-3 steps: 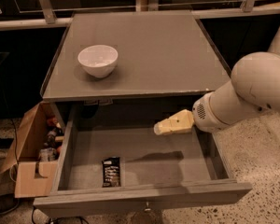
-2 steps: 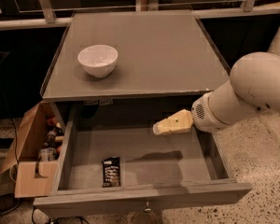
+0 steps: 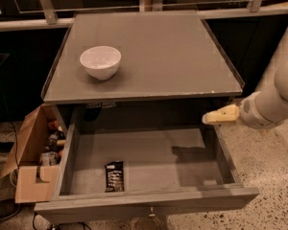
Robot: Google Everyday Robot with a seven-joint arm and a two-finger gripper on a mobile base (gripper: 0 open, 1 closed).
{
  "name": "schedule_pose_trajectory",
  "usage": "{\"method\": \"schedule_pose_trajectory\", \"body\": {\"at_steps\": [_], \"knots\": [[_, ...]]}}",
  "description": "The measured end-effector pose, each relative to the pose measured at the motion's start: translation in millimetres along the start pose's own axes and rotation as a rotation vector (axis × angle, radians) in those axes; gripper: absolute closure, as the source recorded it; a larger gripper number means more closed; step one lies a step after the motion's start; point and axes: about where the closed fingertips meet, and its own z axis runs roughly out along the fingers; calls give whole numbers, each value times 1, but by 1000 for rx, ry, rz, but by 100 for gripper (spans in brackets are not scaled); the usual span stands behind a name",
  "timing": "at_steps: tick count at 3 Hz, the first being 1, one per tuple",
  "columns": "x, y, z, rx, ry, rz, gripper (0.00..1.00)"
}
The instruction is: Pick rxbar chocolate from top drawer and place on counter
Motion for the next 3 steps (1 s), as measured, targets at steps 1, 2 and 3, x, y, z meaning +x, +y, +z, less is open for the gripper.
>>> {"method": "schedule_pose_trajectory", "body": {"at_steps": [1,2,3], "knots": [[-7,-106,-1,152,-2,197,0],[10,-205,-26,292,-10,396,0],[39,-286,-63,411,-26,582,0]]}}
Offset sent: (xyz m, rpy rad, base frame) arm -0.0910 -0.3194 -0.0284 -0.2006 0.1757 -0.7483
